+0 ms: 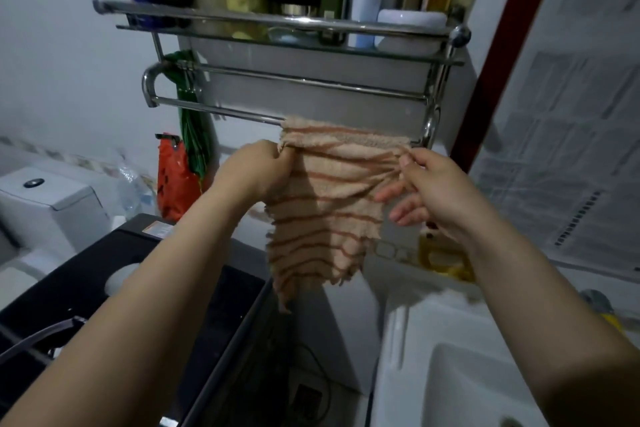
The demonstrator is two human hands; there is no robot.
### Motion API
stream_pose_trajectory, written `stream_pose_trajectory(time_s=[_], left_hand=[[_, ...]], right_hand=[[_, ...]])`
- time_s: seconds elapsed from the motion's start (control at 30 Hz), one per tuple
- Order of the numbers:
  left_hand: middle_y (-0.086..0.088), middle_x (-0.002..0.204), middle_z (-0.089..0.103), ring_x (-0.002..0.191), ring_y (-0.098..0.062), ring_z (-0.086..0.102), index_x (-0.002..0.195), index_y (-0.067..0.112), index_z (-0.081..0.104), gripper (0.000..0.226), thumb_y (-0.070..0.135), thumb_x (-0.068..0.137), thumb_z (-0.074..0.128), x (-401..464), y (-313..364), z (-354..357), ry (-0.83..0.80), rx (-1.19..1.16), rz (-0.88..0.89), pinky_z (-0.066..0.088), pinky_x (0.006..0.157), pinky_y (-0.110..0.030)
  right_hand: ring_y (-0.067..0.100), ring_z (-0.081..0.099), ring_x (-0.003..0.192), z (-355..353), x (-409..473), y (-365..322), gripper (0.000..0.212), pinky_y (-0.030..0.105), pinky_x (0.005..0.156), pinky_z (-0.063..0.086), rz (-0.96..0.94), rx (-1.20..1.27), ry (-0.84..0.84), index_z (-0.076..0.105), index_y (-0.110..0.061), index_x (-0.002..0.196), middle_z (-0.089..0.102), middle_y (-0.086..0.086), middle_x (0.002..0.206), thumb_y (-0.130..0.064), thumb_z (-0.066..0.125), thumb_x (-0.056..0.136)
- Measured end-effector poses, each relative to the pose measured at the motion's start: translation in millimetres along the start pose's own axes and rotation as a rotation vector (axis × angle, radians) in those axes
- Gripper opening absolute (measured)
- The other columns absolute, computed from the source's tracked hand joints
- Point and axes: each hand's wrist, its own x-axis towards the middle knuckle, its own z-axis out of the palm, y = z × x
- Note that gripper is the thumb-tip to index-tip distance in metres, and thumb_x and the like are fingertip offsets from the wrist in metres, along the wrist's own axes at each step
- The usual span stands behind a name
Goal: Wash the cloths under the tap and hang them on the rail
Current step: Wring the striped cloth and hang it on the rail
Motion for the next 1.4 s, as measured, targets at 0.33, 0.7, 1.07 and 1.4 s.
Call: stream_pose_trajectory(time_s=[0.33, 0.7, 1.07, 1.4], left_hand=[[-0.01, 0.094, 0.07, 0.076, -0.02, 0.07, 0.108, 0.006, 0.058, 0.023, 0.017, 0.099, 0.04, 41, 41, -57, 0.184, -1.259, 0.019, 0.057, 0.063, -0.029], [0.004, 0.112, 0.061, 0.097, -0.017, 0.063, 0.122, 0.026, 0.056, 0.035, 0.031, 0.088, 0.057, 90, 29, 5, 0.177, -0.572, 0.204, 0.056, 0.082, -0.039], [-0.018, 0.121, 0.058, 0.105, -0.037, 0.055, 0.116, 0.016, 0.065, 0.036, 0.028, 0.086, 0.048, 145, 48, 12, 0.12, 0.014, 0.224, 0.049, 0.089, -0.042], [-0.013, 0.09, 0.068, 0.093, -0.033, 0.057, 0.09, 0.016, 0.07, 0.025, 0.028, 0.081, 0.051, 141, 50, 16, 0.33, -0.164, 0.101, 0.044, 0.087, -0.038]], right_hand=[[0.025, 0.053, 0.099, 12, 34, -57, 0.022, 0.034, 0.085, 0.044, -1.111, -0.625, 0.344, 0.06, -0.001, 0.103, 0.061, 0.016, 0.103, -0.013, 0.049, 0.088], [0.033, 0.046, 0.119, 4, 108, -31, 0.045, 0.044, 0.096, 0.041, -0.713, -1.282, 0.262, 0.042, -0.014, 0.136, 0.05, 0.012, 0.131, -0.017, 0.045, 0.092], [0.032, 0.057, 0.104, 15, 138, -52, 0.031, 0.032, 0.075, 0.037, -0.309, -1.141, 0.36, 0.062, -0.015, 0.108, 0.062, 0.012, 0.116, -0.028, 0.036, 0.097], [0.022, 0.043, 0.126, 23, 121, -44, 0.033, 0.035, 0.101, 0.035, -0.542, -1.191, 0.003, 0.056, -0.023, 0.124, 0.05, 0.001, 0.137, -0.022, 0.043, 0.094]])
